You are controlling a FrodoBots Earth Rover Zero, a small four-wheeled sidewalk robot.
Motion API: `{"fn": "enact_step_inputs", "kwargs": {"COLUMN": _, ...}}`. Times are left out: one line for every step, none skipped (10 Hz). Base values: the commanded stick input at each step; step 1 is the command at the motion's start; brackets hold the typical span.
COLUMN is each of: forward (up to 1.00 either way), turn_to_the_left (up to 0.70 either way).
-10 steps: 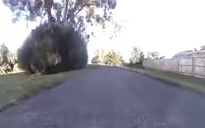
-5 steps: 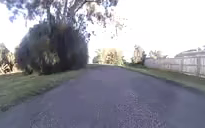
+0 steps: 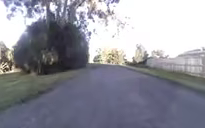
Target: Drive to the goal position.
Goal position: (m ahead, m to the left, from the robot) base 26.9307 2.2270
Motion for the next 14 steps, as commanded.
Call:
{"fn": "enact_step_inputs", "kwargs": {"forward": 1.0, "turn_to_the_left": 0.0}}
{"fn": "enact_step_inputs", "kwargs": {"forward": 1.0, "turn_to_the_left": 0.0}}
{"fn": "enact_step_inputs", "kwargs": {"forward": 1.0, "turn_to_the_left": 0.0}}
{"fn": "enact_step_inputs", "kwargs": {"forward": 1.0, "turn_to_the_left": 0.0}}
{"fn": "enact_step_inputs", "kwargs": {"forward": 1.0, "turn_to_the_left": 0.0}}
{"fn": "enact_step_inputs", "kwargs": {"forward": 1.0, "turn_to_the_left": 0.0}}
{"fn": "enact_step_inputs", "kwargs": {"forward": 1.0, "turn_to_the_left": 0.0}}
{"fn": "enact_step_inputs", "kwargs": {"forward": 1.0, "turn_to_the_left": 0.0}}
{"fn": "enact_step_inputs", "kwargs": {"forward": 1.0, "turn_to_the_left": 0.0}}
{"fn": "enact_step_inputs", "kwargs": {"forward": 1.0, "turn_to_the_left": 0.0}}
{"fn": "enact_step_inputs", "kwargs": {"forward": 1.0, "turn_to_the_left": 0.0}}
{"fn": "enact_step_inputs", "kwargs": {"forward": 1.0, "turn_to_the_left": 0.0}}
{"fn": "enact_step_inputs", "kwargs": {"forward": 1.0, "turn_to_the_left": 0.0}}
{"fn": "enact_step_inputs", "kwargs": {"forward": 1.0, "turn_to_the_left": 0.0}}
